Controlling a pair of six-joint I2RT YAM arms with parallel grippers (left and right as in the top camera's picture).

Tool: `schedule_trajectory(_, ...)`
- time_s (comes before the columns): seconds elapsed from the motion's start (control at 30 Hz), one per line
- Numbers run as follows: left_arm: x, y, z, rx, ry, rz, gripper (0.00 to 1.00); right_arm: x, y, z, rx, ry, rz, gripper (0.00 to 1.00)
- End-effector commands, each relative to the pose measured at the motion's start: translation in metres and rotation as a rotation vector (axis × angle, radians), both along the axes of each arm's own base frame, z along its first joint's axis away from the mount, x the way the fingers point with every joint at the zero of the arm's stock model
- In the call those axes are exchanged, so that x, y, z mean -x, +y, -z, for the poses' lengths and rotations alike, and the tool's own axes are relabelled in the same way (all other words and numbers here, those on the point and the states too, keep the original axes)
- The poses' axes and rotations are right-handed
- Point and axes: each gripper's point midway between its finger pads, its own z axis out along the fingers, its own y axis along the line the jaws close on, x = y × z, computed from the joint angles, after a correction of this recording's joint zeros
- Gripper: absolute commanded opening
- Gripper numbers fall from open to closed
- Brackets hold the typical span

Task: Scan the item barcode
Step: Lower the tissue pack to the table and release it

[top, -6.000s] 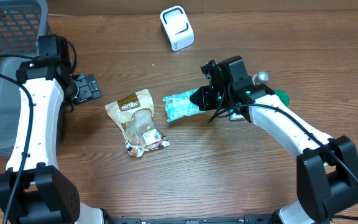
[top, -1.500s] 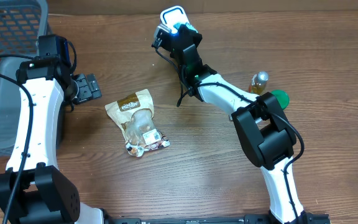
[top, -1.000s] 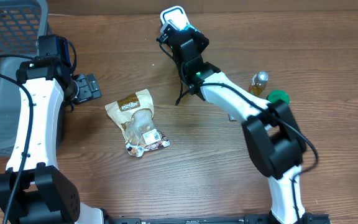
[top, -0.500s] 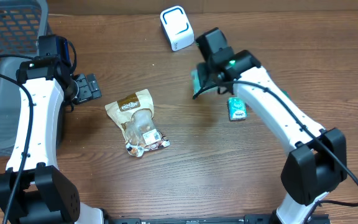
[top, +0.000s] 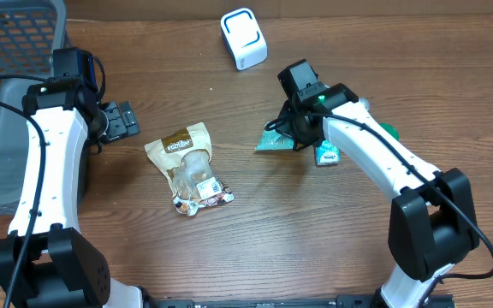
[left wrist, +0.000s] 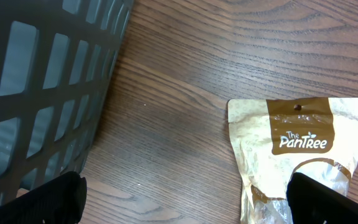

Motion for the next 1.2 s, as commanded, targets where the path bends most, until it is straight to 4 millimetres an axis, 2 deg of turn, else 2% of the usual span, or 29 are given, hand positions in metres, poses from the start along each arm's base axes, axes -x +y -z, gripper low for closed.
schedule_trajectory(0.0, -0.003, 0.003, -0.012, -0.020, -0.032, 0.006, 1.00, 0.003, -0.007, 0.008, 0.014, 0.001, 0.065, 0.18)
schedule_trajectory(0.03, -0.003, 0.003, -0.012, -0.020, -0.032, 0.006, 1.00, 0.004, -0.010, 0.010, 0.029, 0.002, 0.069, 0.30)
schedule_trajectory(0.2, -0.003, 0.003, -0.012, -0.020, -0.032, 0.006, 0.99, 0.006, -0.015, 0.015, 0.054, 0.006, 0.073, 0.46)
schedule_trajectory(0.37, -0.003, 0.003, -0.012, -0.020, -0.032, 0.006, 0.99, 0.009, -0.009, 0.015, 0.027, 0.020, 0.052, 0.48)
schedule_trajectory(0.57, -0.003, 0.003, -0.012, -0.020, -0.032, 0.006, 1.00, 0.015, 0.023, 0.012, -0.066, 0.025, -0.112, 0.48)
schedule_trajectory(0.93, -0.003, 0.003, -0.012, -0.020, -0.032, 0.006, 1.00, 0.026, 0.078, 0.005, -0.090, -0.057, -0.285, 0.46)
schedule_trajectory(1.17, -0.003, 0.003, -0.012, -0.020, -0.032, 0.006, 1.00, 0.030, 0.092, 0.004, -0.066, -0.093, -0.317, 0.45)
